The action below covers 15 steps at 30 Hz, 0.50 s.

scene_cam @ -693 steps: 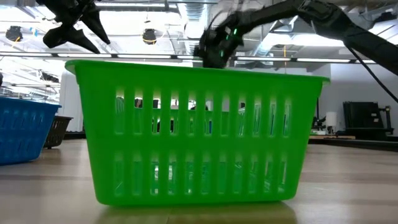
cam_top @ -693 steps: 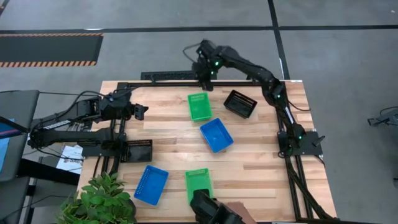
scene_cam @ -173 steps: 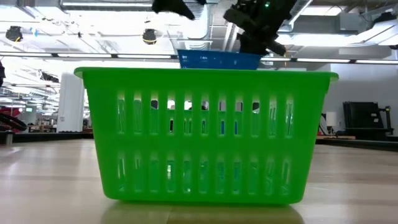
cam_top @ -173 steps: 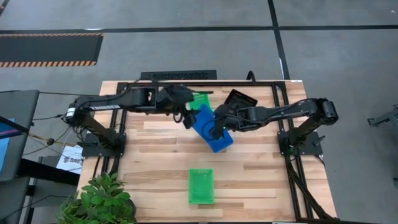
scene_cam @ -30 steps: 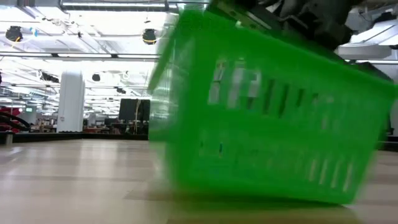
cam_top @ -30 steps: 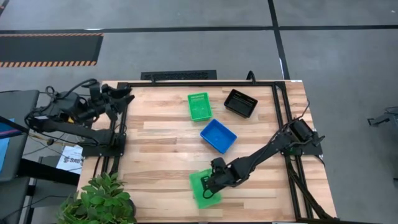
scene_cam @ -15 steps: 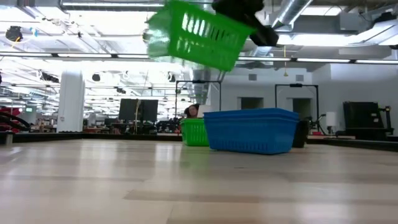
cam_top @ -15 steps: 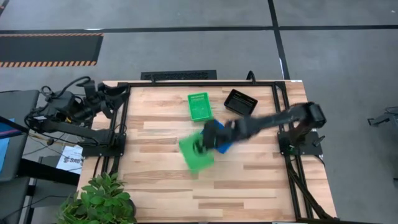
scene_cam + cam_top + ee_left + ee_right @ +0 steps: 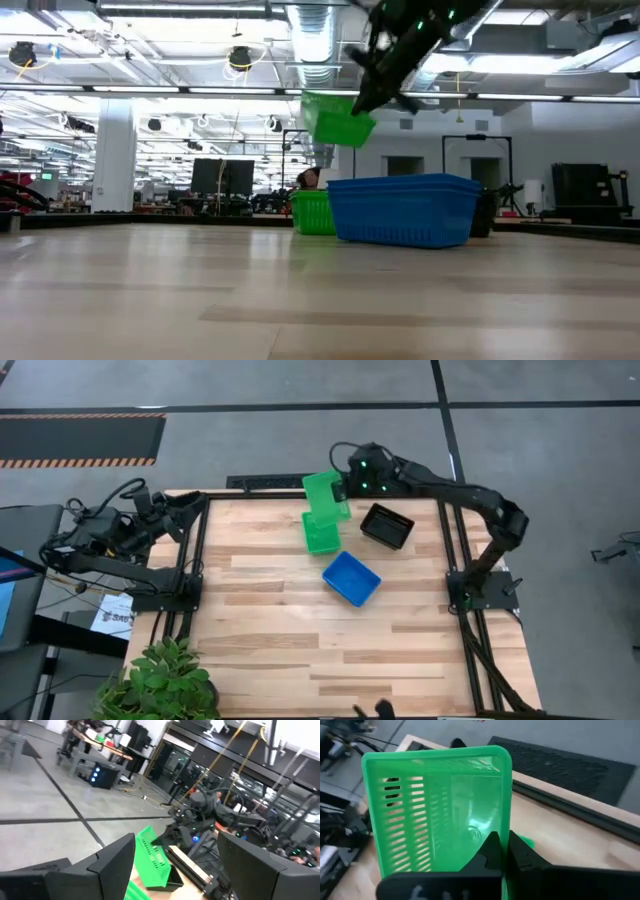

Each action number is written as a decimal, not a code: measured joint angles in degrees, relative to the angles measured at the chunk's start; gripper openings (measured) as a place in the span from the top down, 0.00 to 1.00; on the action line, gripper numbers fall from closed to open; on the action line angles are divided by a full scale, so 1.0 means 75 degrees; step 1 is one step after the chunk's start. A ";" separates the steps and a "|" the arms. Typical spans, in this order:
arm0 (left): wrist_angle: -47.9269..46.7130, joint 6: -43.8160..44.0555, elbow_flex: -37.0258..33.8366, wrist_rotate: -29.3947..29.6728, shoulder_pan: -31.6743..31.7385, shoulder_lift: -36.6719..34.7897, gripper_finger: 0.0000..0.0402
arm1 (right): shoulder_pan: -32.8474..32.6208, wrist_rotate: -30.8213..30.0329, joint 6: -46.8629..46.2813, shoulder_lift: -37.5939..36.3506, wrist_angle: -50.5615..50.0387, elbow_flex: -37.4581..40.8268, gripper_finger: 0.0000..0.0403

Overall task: Stack baskets by color
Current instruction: Stack the bottom green bin on the top stacked green bins

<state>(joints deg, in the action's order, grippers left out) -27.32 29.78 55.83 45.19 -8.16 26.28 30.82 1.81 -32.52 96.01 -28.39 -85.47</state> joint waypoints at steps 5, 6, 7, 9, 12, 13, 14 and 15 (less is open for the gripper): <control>-0.0024 0.0159 0.0000 0.0413 0.0000 0.0000 0.33 | 0.0437 0.0993 0.0028 0.0831 0.0469 0.0003 0.98; -0.0021 0.0185 0.0000 0.0477 0.0000 0.0000 0.33 | 0.0441 0.1091 0.0025 0.0962 0.0454 0.0003 0.98; -0.0023 0.0215 0.0000 0.0506 0.0000 0.0000 0.33 | 0.0437 0.1152 0.0026 0.1047 0.0338 0.0006 0.98; -0.0023 0.0333 0.0000 0.0546 0.0000 0.0000 0.33 | 0.0368 0.1177 0.0041 0.1213 0.0254 0.0006 0.98; -0.0024 0.0398 0.0000 0.0646 0.0000 0.0000 0.33 | 0.0280 0.1204 0.0086 0.1412 0.0212 0.0006 0.97; -0.0022 0.0404 0.0000 0.0667 0.0000 0.0000 0.33 | 0.0258 0.1205 0.0069 0.1465 0.0194 0.0006 0.97; -0.0024 0.0405 0.0000 0.0671 0.0000 0.0000 0.33 | 0.0223 0.1202 0.0048 0.1501 0.0221 0.0006 0.96; -0.0024 0.0405 0.0000 0.0671 0.0000 0.0000 0.33 | 0.0200 0.1201 0.0020 0.1510 0.0163 0.0006 0.96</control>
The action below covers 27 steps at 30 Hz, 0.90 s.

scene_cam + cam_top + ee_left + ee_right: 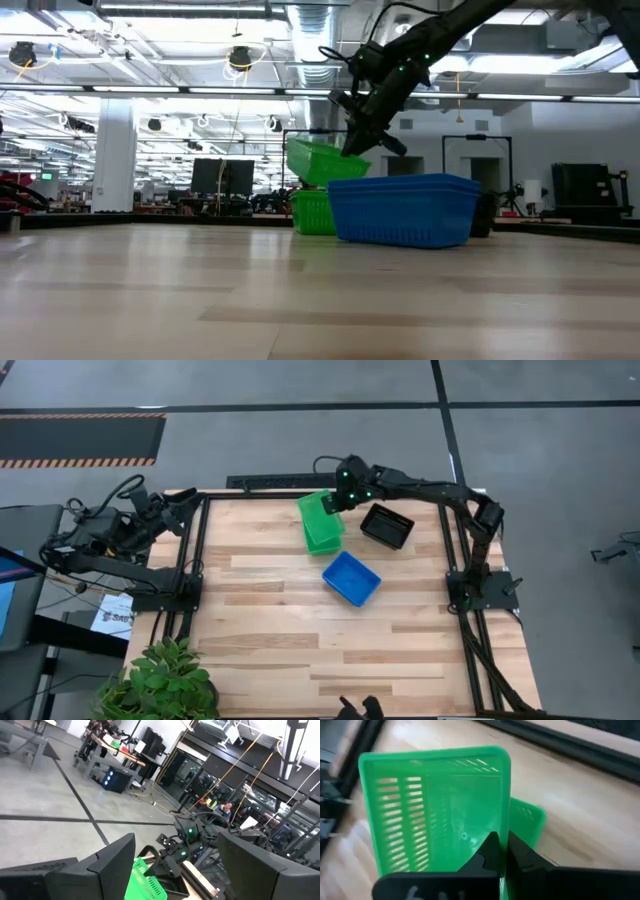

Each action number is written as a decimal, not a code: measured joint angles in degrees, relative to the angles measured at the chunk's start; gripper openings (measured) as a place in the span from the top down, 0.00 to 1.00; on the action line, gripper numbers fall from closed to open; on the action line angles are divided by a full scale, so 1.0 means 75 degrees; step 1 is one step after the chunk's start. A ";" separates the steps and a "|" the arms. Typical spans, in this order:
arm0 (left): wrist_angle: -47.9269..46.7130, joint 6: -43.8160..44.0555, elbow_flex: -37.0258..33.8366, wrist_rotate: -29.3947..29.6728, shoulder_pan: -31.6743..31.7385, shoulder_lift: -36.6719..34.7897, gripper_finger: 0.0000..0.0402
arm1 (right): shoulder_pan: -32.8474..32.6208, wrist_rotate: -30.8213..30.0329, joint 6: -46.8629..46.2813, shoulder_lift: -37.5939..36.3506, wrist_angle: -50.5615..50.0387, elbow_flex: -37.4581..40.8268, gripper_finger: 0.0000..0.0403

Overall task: Stack baskets by color
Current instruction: Stack the bottom green bin on the top stacked green bins

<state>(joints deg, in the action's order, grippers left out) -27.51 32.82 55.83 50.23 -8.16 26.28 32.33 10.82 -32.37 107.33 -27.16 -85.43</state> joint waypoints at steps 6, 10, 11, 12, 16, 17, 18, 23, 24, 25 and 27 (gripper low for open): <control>-0.0003 0.0003 0.0000 -0.0001 0.0000 0.0000 0.33 | -0.0175 -0.0326 -0.0270 0.0000 -0.0104 0.0128 0.96; -0.0003 0.0003 0.0000 -0.0001 0.0000 0.0000 0.33 | -0.0233 -0.0419 -0.0446 0.0000 -0.0181 0.0128 0.91; -0.0003 0.0003 0.0000 -0.0001 0.0000 0.0000 0.33 | -0.0246 -0.0453 -0.0539 0.0000 -0.0226 0.0128 0.90; -0.0003 0.0003 0.0000 -0.0001 0.0000 0.0000 0.33 | -0.0244 -0.0456 -0.0608 0.0000 -0.0235 0.0131 0.89; -0.0003 0.0003 0.0000 -0.0001 0.0000 0.0000 0.33 | -0.0274 -0.0456 -0.0768 0.0000 -0.0381 0.0131 0.86; -0.0003 0.0003 0.0000 -0.0001 0.0000 0.0000 0.33 | -0.0275 -0.0456 -0.0769 0.0000 -0.0398 0.0131 0.86; -0.0003 0.0003 0.0000 -0.0001 0.0000 0.0000 0.33 | -0.0274 -0.0456 -0.0781 0.0000 -0.0402 0.0131 0.86; -0.0003 0.0003 0.0000 -0.0004 0.0000 0.0000 0.33 | -0.0264 -0.0479 -0.0904 0.0000 -0.0514 0.0131 0.84; -0.0003 0.0003 0.0000 -0.0007 0.0000 0.0000 0.33 | -0.0269 -0.0478 -0.0915 0.0000 -0.0509 0.0131 0.84; -0.0003 0.0003 0.0000 -0.0006 0.0000 0.0000 0.33 | -0.0283 -0.0477 -0.0947 0.0000 -0.0511 0.0131 0.83; -0.0003 0.0003 0.0000 -0.0007 -0.0001 0.0000 0.33 | -0.0316 -0.0477 -0.0969 -0.0001 -0.0506 0.0131 0.82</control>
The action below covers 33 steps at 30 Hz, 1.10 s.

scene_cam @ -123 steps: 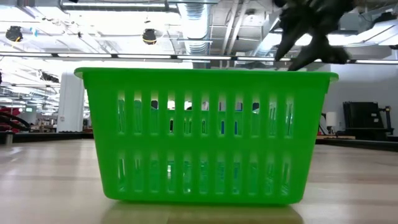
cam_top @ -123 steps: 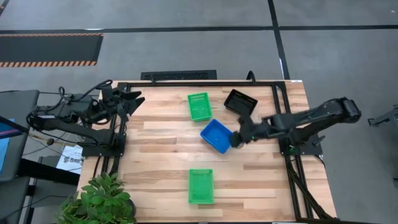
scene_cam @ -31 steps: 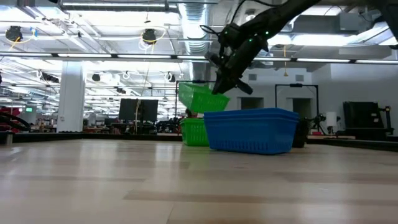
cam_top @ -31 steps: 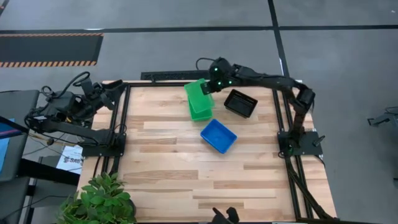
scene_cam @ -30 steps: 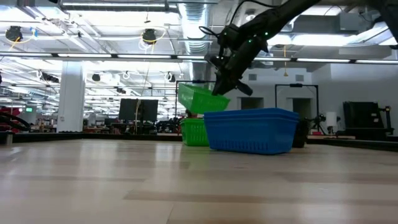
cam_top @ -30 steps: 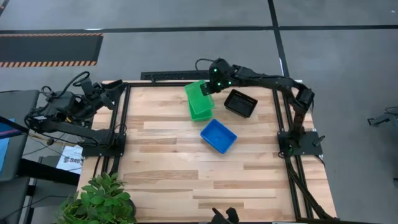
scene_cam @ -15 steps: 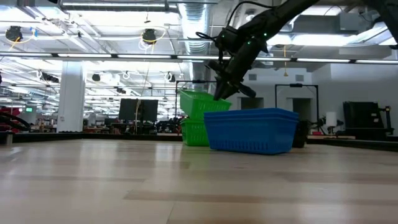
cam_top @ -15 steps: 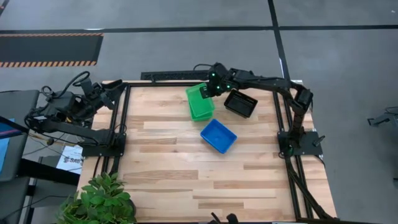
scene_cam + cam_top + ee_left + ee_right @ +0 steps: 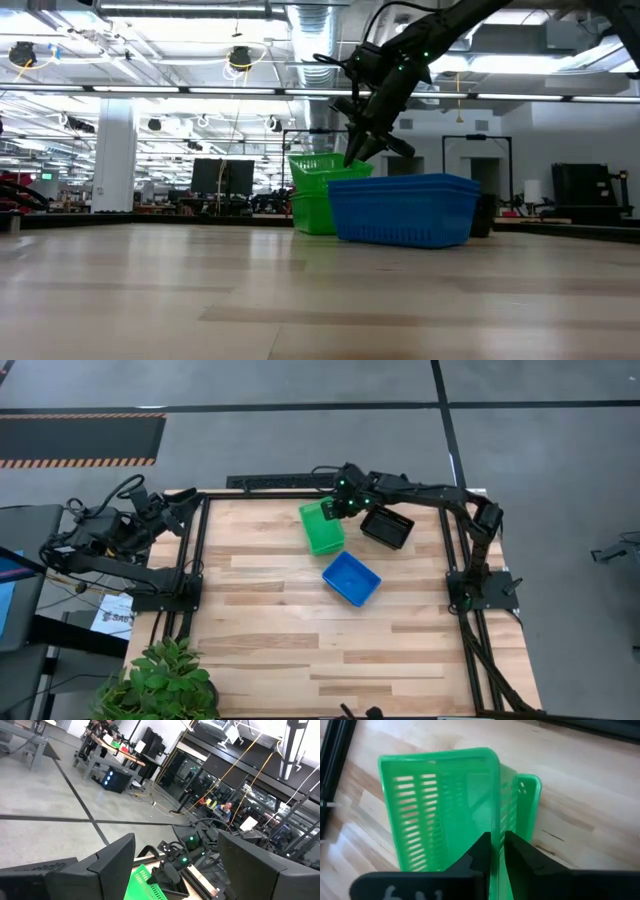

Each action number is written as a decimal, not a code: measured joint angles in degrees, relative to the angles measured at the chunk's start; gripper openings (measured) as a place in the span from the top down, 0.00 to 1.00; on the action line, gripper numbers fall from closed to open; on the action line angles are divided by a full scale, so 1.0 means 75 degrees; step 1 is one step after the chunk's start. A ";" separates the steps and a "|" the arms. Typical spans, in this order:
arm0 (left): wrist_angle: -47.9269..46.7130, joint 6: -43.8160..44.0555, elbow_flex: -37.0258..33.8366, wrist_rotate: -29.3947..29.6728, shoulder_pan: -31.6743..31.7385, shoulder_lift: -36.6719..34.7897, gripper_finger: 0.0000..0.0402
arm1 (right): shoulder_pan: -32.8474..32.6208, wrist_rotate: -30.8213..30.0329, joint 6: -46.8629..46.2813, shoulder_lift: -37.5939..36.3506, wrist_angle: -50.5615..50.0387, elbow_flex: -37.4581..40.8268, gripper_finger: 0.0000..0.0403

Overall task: Stack baskets by color
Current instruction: Stack the bottom green bin on the top stacked green bins

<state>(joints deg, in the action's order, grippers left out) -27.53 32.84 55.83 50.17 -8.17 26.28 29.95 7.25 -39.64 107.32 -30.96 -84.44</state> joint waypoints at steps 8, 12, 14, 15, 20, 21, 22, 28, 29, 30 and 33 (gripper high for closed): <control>0.0000 0.0000 0.0000 -0.0003 -0.0001 0.0000 0.33 | -0.0135 0.0004 0.0002 0.0001 0.0007 0.0000 0.80; 0.0000 0.0000 0.0000 -0.0016 -0.0001 0.0000 0.33 | -0.0198 0.0015 -0.0097 0.0001 0.0004 0.0000 0.80; 0.0000 -0.0002 0.0000 -0.0036 0.0000 0.0000 0.33 | -0.0242 0.0023 -0.0116 0.0001 0.0001 0.0000 0.80; 0.0000 -0.0003 0.0000 -0.0054 -0.0001 0.0000 0.33 | -0.0261 0.0021 -0.0114 0.0001 -0.0006 0.0000 0.80; 0.0000 0.0000 0.0000 -0.0058 -0.0001 0.0000 0.33 | -0.0297 -0.0025 -0.0108 0.0001 -0.0064 0.0000 0.80; 0.0000 -0.0003 0.0000 -0.0058 -0.0001 0.0000 0.33 | -0.0295 -0.0037 -0.0107 0.0001 -0.0067 0.0000 0.80; 0.0000 -0.0003 0.0000 -0.0058 -0.0001 0.0000 0.33 | -0.0281 -0.0041 -0.0104 0.0000 -0.0067 0.0000 0.80; 0.0000 -0.0010 0.0000 -0.0061 -0.0001 0.0000 0.33 | -0.0219 -0.0094 -0.0049 0.0000 -0.0192 0.0000 0.77; 0.0000 -0.0041 0.0000 -0.0063 -0.0001 0.0000 0.33 | -0.0219 -0.0098 -0.0012 -0.0002 -0.0206 0.0000 0.75; 0.0000 -0.0066 0.0000 -0.0067 -0.0001 0.0000 0.33 | -0.0223 -0.0099 0.0049 -0.0002 -0.0208 0.0000 0.74; 0.0000 -0.0085 0.0000 -0.0073 -0.0001 0.0000 0.33 | -0.0227 -0.0096 0.0080 0.0041 -0.0172 0.0000 0.68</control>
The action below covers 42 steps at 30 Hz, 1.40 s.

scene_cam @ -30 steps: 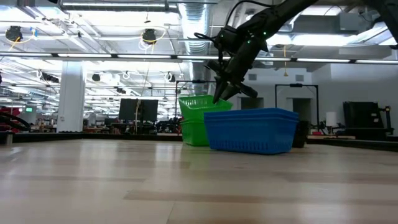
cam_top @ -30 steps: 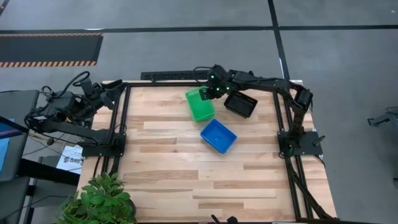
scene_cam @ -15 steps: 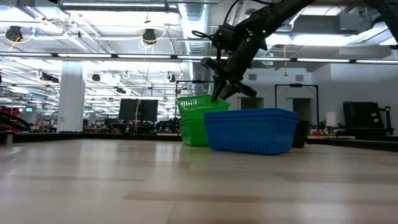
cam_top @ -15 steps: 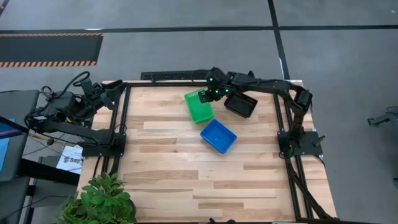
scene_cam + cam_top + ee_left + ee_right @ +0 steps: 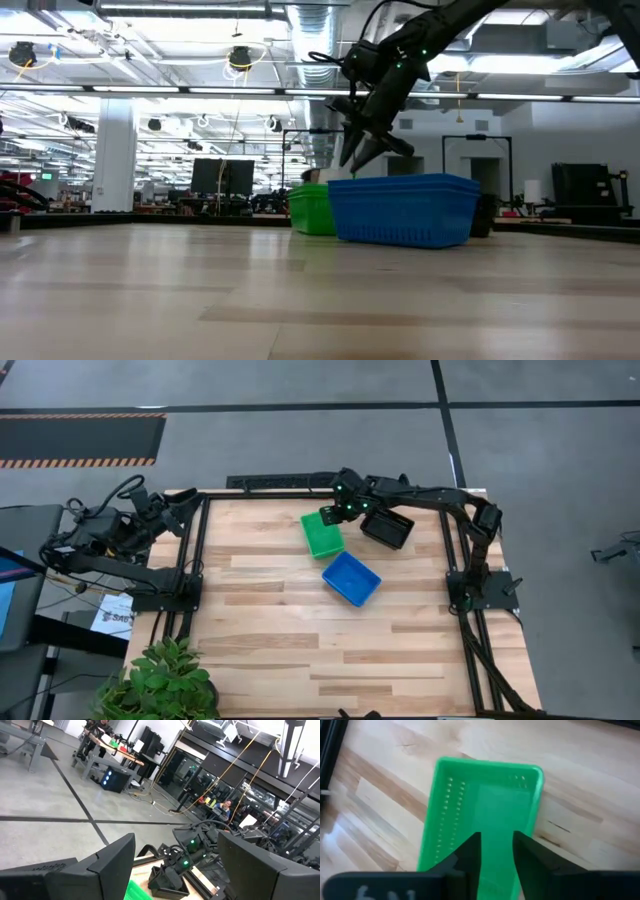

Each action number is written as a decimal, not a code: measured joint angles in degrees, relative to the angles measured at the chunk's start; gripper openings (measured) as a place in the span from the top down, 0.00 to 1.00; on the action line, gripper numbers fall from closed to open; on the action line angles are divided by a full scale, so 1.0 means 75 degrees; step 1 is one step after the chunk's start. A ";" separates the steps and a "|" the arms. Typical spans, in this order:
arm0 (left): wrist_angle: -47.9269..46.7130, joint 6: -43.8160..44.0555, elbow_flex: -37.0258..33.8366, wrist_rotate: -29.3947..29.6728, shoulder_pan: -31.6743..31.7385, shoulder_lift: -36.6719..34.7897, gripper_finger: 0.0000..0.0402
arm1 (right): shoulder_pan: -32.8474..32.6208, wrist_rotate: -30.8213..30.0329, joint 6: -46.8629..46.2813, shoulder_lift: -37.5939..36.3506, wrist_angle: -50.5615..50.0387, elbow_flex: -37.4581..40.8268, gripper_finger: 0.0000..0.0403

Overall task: Stack baskets by color
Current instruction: Stack the bottom green bin on the top stacked green bins, then return to Home Position

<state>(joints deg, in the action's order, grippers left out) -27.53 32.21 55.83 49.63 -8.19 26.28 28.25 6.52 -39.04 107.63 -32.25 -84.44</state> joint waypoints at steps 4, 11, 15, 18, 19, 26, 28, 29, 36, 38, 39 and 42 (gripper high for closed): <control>0.0000 0.0004 0.0001 -0.0003 0.0000 -0.0001 0.33 | 0.0050 0.0156 0.0002 0.0074 -0.0090 0.0020 0.59; 0.0002 0.0119 0.0003 0.0095 0.0000 -0.0003 0.33 | 0.0253 0.0131 0.0068 -0.0373 0.0250 -0.0152 0.50; 0.0002 0.0113 0.0003 0.0301 0.0000 -0.0003 0.33 | 0.0479 0.0128 0.0426 -0.0919 0.0222 -0.0409 0.49; -0.0009 -0.0028 0.0004 0.0239 0.0000 -0.0003 0.33 | 0.0576 0.0147 0.0961 -0.1545 0.0184 -0.0711 0.50; -0.0024 -0.0157 0.0003 0.0194 0.0000 -0.0003 0.33 | 0.0603 0.0164 0.1142 -0.1810 0.0149 -0.0813 0.50; -0.0276 -0.0436 0.0006 -0.0198 0.0000 -0.0070 0.33 | 0.0600 0.0127 0.2875 -0.3689 -0.1390 -0.1056 0.51; -0.0384 -0.1076 0.0006 -0.0376 0.0000 -0.0121 0.33 | 0.0474 0.0079 0.3504 -0.4300 -0.1220 -0.0828 0.50; -0.0446 -0.1214 0.0006 -0.0340 0.0000 -0.0139 0.33 | 0.0409 0.0065 0.3670 -0.4605 -0.1035 -0.0639 0.50; -0.1917 -0.0992 -0.0003 -0.0128 0.0006 -0.1032 0.33 | 0.0396 0.0110 0.3524 -0.7076 0.0528 0.1994 0.51; -0.2146 -0.0914 -0.0165 -0.0258 0.0003 -0.1386 0.33 | 0.0405 0.0110 0.3270 -0.7921 0.1299 0.3059 0.52; -0.2173 -0.0918 -0.0270 -0.0310 0.0003 -0.1583 0.33 | 0.0392 0.0127 0.3145 -0.8327 0.1790 0.3621 0.52; -0.2060 -0.1024 -0.0717 -0.0571 0.0003 -0.2169 0.33 | 0.0238 0.0152 0.2611 -0.9544 0.2766 0.5195 0.52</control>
<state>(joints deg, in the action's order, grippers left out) -42.98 24.53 50.46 45.34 -8.16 10.02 30.03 7.66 -19.46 36.05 -11.51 -45.49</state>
